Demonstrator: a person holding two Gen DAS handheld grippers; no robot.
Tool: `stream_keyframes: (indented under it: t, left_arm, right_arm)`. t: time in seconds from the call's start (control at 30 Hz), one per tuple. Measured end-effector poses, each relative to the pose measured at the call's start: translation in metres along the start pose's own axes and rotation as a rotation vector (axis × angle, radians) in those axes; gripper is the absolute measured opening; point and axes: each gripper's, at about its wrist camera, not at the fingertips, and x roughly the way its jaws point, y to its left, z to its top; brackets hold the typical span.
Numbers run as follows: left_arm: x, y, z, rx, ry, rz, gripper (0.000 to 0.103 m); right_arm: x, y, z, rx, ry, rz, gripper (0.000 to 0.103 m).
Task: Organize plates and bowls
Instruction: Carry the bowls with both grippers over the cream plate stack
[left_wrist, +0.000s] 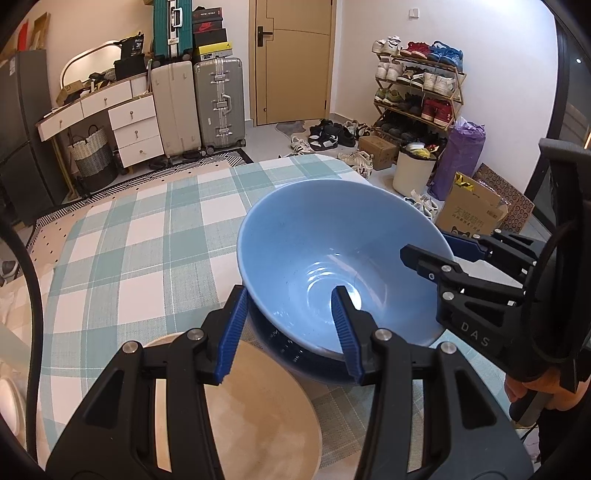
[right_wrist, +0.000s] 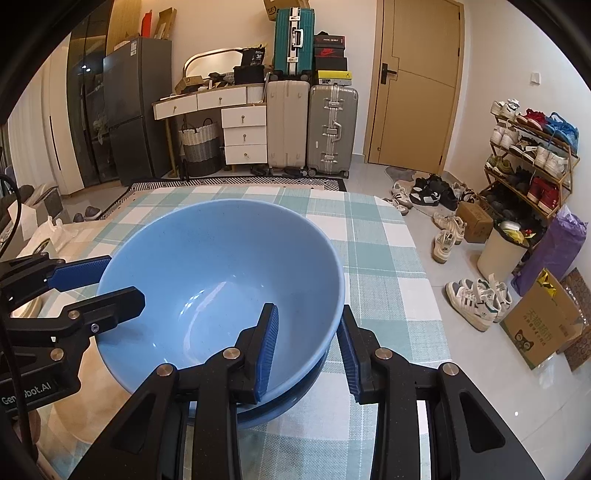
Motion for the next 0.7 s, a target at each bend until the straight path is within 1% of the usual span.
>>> stream_keyframes:
  t: [0.2,0.37,0.7]
  left_arm:
    - [0.013,0.004,-0.005,0.002,0.006,0.016,0.044]
    - [0.021,0.004,-0.01,0.005,0.016,0.032,0.044]
    - [0.04,0.004,-0.019,0.002,0.046,0.048,0.044]
  right_arm:
    - [0.005,0.001,-0.005,-0.013,0.002,-0.009,0.033]
    - [0.012,0.01,-0.009,-0.037,-0.001,-0.031,0.033]
    - [0.015,0.021,-0.02,-0.103,-0.038,-0.087,0.034]
